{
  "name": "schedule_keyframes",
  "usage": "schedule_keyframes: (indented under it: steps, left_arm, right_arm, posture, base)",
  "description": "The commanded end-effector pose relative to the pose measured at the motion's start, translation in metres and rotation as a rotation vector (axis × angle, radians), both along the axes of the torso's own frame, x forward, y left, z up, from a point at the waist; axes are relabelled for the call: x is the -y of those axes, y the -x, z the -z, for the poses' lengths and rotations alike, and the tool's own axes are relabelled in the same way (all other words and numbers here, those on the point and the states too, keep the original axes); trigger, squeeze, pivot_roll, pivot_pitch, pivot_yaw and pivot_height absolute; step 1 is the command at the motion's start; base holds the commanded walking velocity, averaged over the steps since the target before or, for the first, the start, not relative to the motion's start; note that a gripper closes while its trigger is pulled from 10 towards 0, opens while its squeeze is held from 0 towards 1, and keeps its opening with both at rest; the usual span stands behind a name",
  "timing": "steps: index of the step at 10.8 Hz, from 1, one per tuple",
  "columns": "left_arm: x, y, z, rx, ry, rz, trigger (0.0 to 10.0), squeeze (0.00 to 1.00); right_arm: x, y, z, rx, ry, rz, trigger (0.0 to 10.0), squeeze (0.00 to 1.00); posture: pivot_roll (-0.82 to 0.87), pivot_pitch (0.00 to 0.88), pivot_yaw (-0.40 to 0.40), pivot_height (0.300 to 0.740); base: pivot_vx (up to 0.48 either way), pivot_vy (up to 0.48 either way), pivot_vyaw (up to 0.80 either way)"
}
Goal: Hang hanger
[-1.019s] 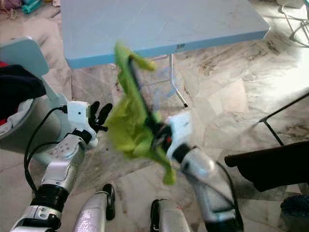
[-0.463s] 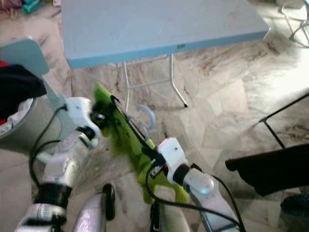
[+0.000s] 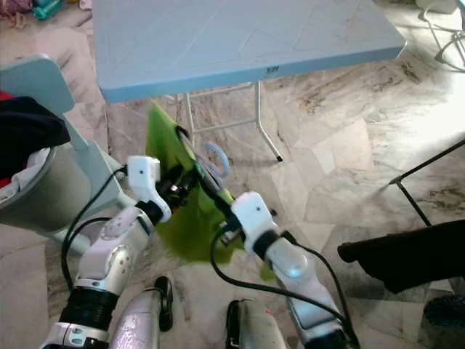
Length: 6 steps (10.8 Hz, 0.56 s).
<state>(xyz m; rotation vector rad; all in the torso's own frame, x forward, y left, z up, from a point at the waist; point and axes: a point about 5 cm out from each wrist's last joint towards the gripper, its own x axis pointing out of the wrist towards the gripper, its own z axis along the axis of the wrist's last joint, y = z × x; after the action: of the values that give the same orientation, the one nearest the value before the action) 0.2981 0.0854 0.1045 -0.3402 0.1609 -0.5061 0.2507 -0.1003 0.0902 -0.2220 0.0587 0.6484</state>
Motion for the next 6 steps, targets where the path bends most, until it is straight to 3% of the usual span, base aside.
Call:
schedule_keyframes:
  steps: [1,5,6]
  left_arm:
    - [0.005,0.002,-0.004,0.002,0.012,0.025,10.0,0.0]
    - [0.002,-0.003,-0.025,0.085,0.018,0.009,10.0,0.0]
    - [-0.003,-0.004,-0.026,0.107,-0.028,0.01,10.0,0.0]
  right_arm:
    - [-0.004,0.003,0.004,-0.003,0.002,-0.03,10.0,0.0]
    - [-0.002,0.009,0.026,-0.043,0.093,-0.029,10.0,0.0]
    - [0.004,0.007,0.033,-0.061,0.117,0.002,10.0,0.0]
  posture:
    - [-0.03,0.246,-0.067,0.74]
    - [-0.03,0.246,-0.069,0.74]
    - [-0.03,0.245,-0.069,0.74]
  base:
    - [0.0,0.0,0.0]
    - [0.0,0.0,0.0]
    - [0.0,0.0,0.0]
